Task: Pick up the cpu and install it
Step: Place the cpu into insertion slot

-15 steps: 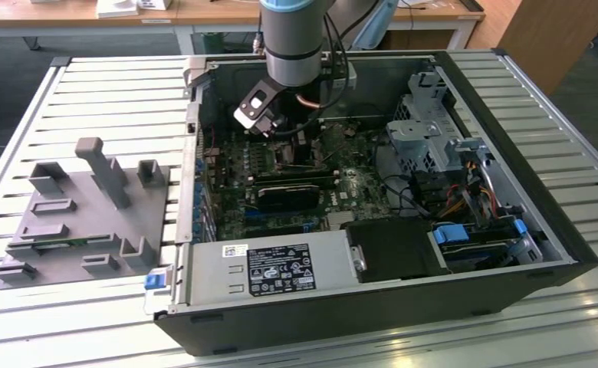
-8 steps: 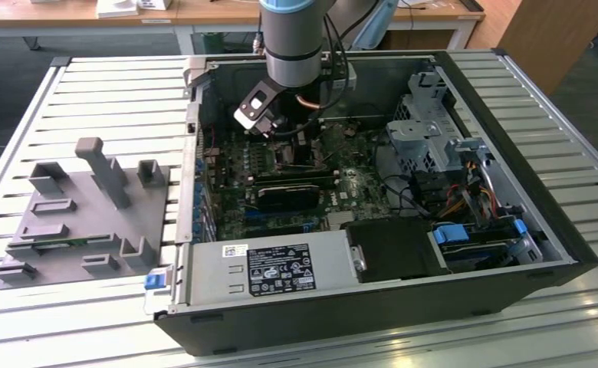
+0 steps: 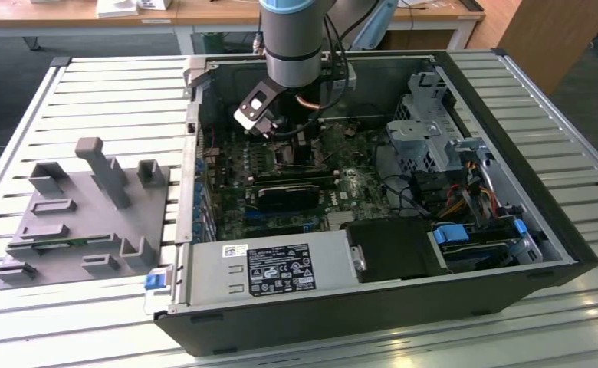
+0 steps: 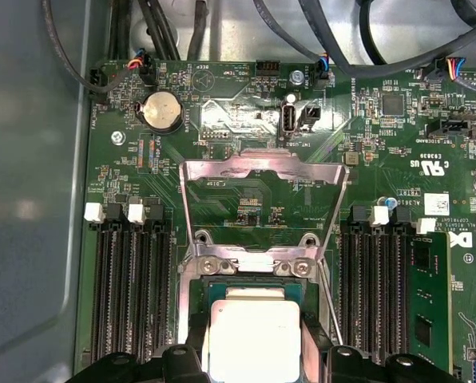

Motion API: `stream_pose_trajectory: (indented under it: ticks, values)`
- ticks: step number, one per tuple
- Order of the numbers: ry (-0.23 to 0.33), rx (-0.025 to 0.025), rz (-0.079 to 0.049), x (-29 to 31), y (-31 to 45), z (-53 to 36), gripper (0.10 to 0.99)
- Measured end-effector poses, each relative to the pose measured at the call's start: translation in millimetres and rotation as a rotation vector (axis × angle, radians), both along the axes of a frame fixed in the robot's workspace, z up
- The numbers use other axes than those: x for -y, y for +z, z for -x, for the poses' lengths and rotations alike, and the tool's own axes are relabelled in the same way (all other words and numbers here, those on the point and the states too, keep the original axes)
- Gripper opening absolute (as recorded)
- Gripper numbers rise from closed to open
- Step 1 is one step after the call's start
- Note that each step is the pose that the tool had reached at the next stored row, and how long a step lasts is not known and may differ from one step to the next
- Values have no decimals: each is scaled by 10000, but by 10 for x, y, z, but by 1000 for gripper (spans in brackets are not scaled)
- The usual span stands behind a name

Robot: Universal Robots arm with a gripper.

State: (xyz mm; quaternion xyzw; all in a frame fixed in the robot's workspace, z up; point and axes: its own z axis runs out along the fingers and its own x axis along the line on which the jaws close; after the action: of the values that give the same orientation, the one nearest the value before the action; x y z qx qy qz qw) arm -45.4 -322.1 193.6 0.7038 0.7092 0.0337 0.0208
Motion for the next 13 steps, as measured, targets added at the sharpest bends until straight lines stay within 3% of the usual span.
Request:
stream_pose_trajectory:
  ticks: [2,3,13]
  values:
    - [0,0,-1,0,0,0,549]
    - [0,0,0,0,0,0,612]
    - [-8,1,-3,-18,-1,0,612]
